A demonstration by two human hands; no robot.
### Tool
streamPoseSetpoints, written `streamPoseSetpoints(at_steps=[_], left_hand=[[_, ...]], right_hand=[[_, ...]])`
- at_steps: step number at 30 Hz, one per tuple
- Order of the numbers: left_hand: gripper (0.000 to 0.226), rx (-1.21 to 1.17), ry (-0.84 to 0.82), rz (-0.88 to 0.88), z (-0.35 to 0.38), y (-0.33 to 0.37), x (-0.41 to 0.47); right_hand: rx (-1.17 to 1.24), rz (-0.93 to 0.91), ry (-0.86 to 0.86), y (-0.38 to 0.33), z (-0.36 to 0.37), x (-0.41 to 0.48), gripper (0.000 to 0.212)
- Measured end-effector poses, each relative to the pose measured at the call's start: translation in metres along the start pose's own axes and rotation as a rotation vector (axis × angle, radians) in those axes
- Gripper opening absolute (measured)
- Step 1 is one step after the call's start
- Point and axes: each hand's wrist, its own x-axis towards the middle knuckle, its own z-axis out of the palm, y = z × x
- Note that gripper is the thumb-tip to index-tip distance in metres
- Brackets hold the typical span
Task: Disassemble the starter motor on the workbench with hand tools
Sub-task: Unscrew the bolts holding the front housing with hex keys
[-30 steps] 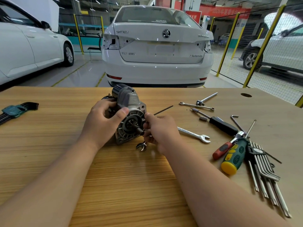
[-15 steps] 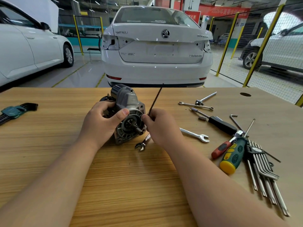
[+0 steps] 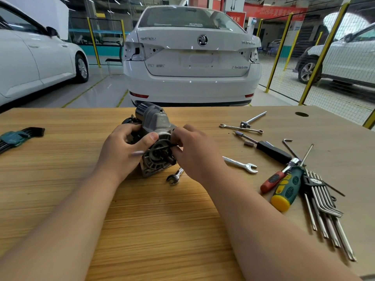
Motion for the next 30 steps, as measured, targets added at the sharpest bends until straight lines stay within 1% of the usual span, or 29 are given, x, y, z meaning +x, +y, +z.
streamPoseSetpoints(at_steps=[2, 3, 4, 7, 8, 9, 13, 15, 19, 22, 26, 30], left_hand=[[0.080, 0.010, 0.007, -0.003, 0.000, 0.000, 0.000], [0.081, 0.011, 0.008, -0.004, 0.001, 0.000, -0.001], [0.080, 0.009, 0.007, -0.005, 0.000, 0.000, -0.001], [0.078, 0.007, 0.001, -0.005, 0.000, -0.001, 0.000], [0.080, 0.009, -0.001, -0.006, 0.000, -0.002, 0.000], [0.082, 0.011, 0.001, -0.007, 0.000, -0.002, 0.001], [0.082, 0.006, 0.005, -0.005, 0.001, -0.002, 0.001], [0.080, 0.004, 0.005, -0.003, 0.001, -0.002, 0.001], [0.078, 0.009, 0.009, -0.003, 0.002, 0.000, 0.000], [0.070, 0.000, 0.010, -0.003, 0.002, 0.000, 0.000], [0.081, -0.006, 0.011, -0.014, 0.002, 0.000, 0.001], [0.083, -0.009, 0.012, -0.006, 0.002, 0.000, 0.000]], right_hand=[[0.095, 0.085, 0.000, 0.004, 0.001, -0.001, 0.006], [0.189, 0.178, 0.002, 0.006, 0.000, -0.001, 0.006], [0.330, 0.299, 0.000, 0.008, -0.001, -0.001, 0.009], [0.916, 0.686, -0.067, 0.013, -0.002, 0.000, 0.012], [1.043, 0.765, -0.087, 0.013, -0.001, 0.000, 0.013], [1.094, 0.808, -0.106, 0.014, 0.001, 0.000, 0.014], [1.021, 0.833, -0.139, 0.014, 0.008, 0.000, 0.017], [1.037, 0.869, -0.137, 0.012, 0.009, 0.000, 0.018], [1.256, 0.958, -0.114, 0.010, 0.009, 0.001, 0.015], [1.386, 0.984, -0.084, 0.011, 0.006, 0.003, 0.013], [1.470, 1.047, -0.092, 0.011, 0.007, 0.005, 0.011], [1.519, 1.045, -0.098, 0.007, 0.011, 0.006, 0.010]])
